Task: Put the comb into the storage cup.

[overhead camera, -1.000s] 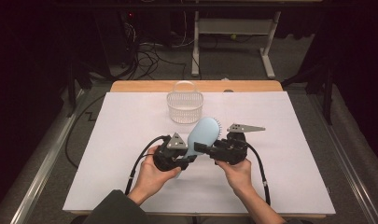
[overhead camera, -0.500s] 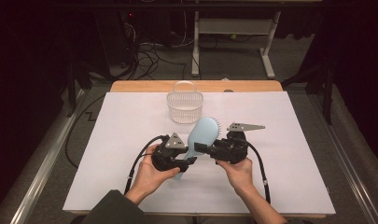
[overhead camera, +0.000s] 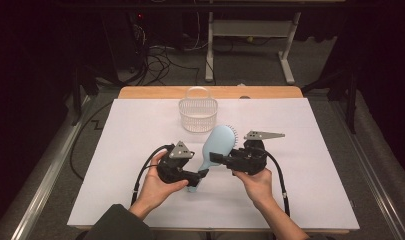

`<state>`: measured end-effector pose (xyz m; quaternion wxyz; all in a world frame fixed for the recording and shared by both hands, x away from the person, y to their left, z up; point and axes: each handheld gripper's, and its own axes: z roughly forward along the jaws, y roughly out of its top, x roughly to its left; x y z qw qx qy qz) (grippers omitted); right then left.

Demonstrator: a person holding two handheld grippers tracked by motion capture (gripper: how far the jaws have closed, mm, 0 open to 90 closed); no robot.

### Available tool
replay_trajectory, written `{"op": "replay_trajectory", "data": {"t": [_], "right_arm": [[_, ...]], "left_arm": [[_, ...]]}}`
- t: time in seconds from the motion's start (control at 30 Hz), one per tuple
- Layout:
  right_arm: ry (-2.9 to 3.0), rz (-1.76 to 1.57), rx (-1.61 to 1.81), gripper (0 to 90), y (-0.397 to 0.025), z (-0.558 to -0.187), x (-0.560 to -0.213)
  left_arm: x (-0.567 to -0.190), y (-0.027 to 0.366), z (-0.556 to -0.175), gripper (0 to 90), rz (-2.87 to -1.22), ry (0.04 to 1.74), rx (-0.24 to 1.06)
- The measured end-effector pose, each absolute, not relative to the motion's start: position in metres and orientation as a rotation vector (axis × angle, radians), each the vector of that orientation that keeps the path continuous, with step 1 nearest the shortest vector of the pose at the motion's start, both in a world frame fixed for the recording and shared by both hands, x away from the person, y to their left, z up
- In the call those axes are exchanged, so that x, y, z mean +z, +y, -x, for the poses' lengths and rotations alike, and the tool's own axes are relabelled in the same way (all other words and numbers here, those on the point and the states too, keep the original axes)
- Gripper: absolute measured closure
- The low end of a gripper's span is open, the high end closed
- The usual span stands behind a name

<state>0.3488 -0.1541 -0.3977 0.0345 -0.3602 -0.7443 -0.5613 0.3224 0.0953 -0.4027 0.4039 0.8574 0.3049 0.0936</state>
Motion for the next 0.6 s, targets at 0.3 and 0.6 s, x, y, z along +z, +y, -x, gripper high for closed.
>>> {"op": "replay_trajectory", "data": {"t": [0.3,0.6], "right_arm": [[-2.292,1.121,-1.715,58.1,-0.157,-0.350,-0.398],[-2.301,1.132,-1.694,58.1,-0.157,-0.352,-0.399]], "left_arm": [[-0.406,0.113,-0.323,21.7,-2.112,0.807,0.237],[-0.409,0.133,-0.323,21.4,-2.076,0.860,0.278]]}}
